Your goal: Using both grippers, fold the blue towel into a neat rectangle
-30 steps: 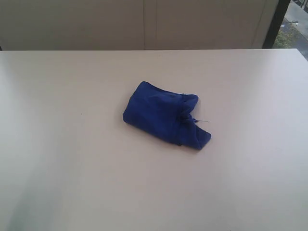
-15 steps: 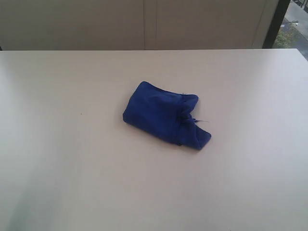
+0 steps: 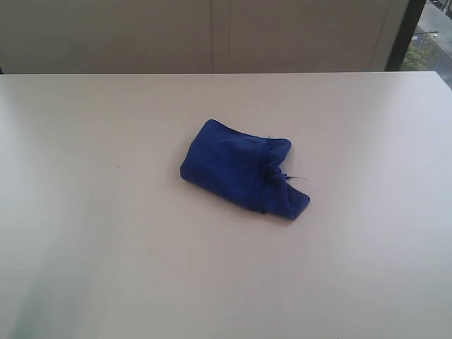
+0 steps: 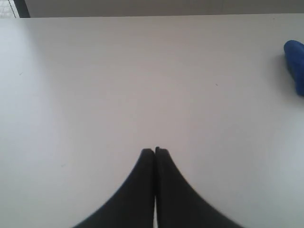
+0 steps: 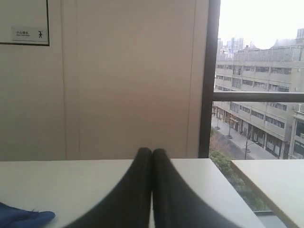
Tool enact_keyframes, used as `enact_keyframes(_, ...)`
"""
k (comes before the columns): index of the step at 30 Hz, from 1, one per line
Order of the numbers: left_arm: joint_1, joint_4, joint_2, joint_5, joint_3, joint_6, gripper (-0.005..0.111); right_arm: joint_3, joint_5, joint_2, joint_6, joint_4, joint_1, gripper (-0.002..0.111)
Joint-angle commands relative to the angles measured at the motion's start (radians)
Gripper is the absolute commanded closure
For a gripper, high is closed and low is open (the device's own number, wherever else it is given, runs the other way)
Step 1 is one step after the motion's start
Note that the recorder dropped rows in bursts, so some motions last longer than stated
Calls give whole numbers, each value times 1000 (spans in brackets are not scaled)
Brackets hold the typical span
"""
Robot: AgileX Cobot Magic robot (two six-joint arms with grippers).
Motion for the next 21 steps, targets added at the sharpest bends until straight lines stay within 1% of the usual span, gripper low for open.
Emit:
enact_keyframes(1,2,-2,-5,-5,4,0,107,5,-22,-5,-8,-1,2,108)
enact_keyframes(6,2,-2,-5,-5,4,0,107,5,-25,-5,-8,-1,2,108)
enact_keyframes(9,2,-2,-5,-5,4,0,107,5,-73,-5,-8,-1,2,108)
enact_keyframes(11,2,-2,-5,-5,4,0,107,5,-107,-5,-8,-1,2,108)
enact_keyframes(12,2,-2,-5,-5,4,0,107,5,-162,-5,-8,-1,2,108)
enact_keyframes(15,2,-2,-5,-5,4,0,107,5,-255,-5,-8,-1,2,108)
enact_keyframes(21,2,-2,-5,-5,4,0,107,5,-259,-5,-8,-1,2,108)
